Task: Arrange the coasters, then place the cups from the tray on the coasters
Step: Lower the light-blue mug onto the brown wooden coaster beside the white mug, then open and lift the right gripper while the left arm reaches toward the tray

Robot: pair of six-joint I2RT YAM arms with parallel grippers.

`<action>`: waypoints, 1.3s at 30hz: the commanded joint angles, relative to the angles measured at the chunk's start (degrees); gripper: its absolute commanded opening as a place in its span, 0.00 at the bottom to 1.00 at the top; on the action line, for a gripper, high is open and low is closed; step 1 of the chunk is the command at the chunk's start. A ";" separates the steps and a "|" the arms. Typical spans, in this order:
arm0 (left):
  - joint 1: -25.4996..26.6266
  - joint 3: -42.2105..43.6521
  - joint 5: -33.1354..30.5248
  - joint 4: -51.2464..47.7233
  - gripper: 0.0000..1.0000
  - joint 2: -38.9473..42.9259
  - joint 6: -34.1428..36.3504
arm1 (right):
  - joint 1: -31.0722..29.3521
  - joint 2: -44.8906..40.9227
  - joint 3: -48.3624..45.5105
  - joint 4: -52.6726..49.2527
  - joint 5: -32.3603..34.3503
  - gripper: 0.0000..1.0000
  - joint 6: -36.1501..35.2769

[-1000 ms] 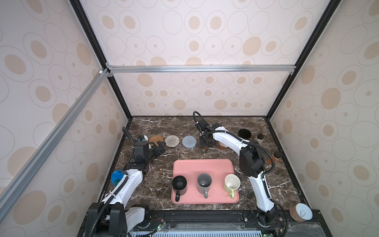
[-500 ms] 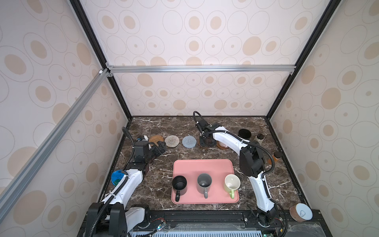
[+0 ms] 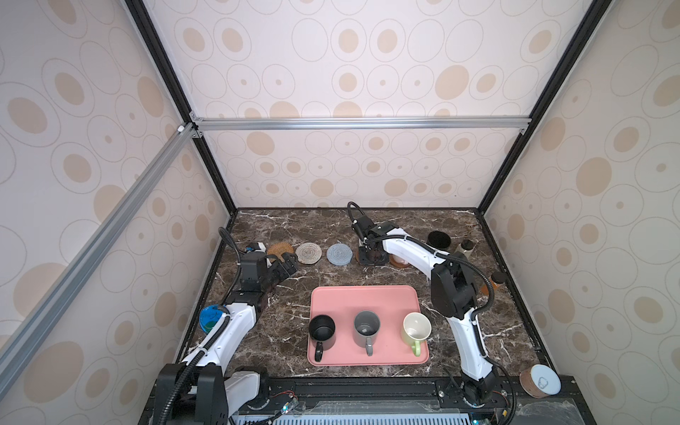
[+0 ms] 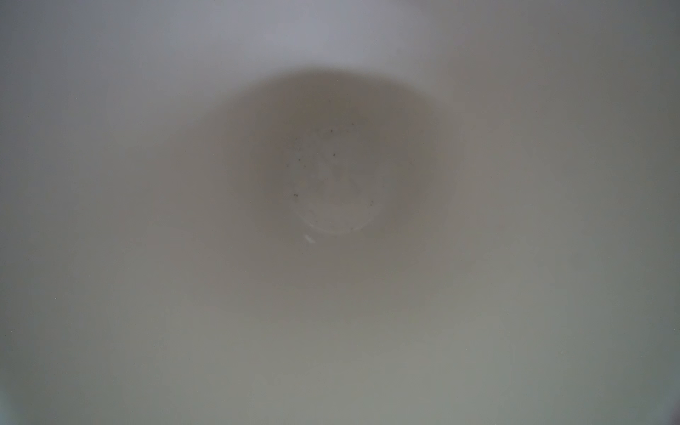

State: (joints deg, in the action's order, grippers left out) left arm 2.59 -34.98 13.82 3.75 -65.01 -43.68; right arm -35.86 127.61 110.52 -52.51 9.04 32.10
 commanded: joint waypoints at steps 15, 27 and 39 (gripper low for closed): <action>-0.48 -6.37 -1.02 -5.21 1.00 0.85 5.15 | 0.43 -10.06 -2.58 -0.34 -1.52 0.38 -0.52; 3.87 -11.81 -2.37 -9.83 1.00 -1.70 8.97 | 0.83 -21.75 -8.91 -0.74 1.26 0.40 -4.09; 14.28 -26.14 -8.61 -26.16 1.00 -6.53 15.70 | 5.10 -32.15 -20.30 1.42 0.91 0.41 -4.13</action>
State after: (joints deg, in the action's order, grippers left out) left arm 14.98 -56.93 7.75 -15.33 -70.83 -31.62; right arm -31.66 97.67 91.90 -51.40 9.47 28.18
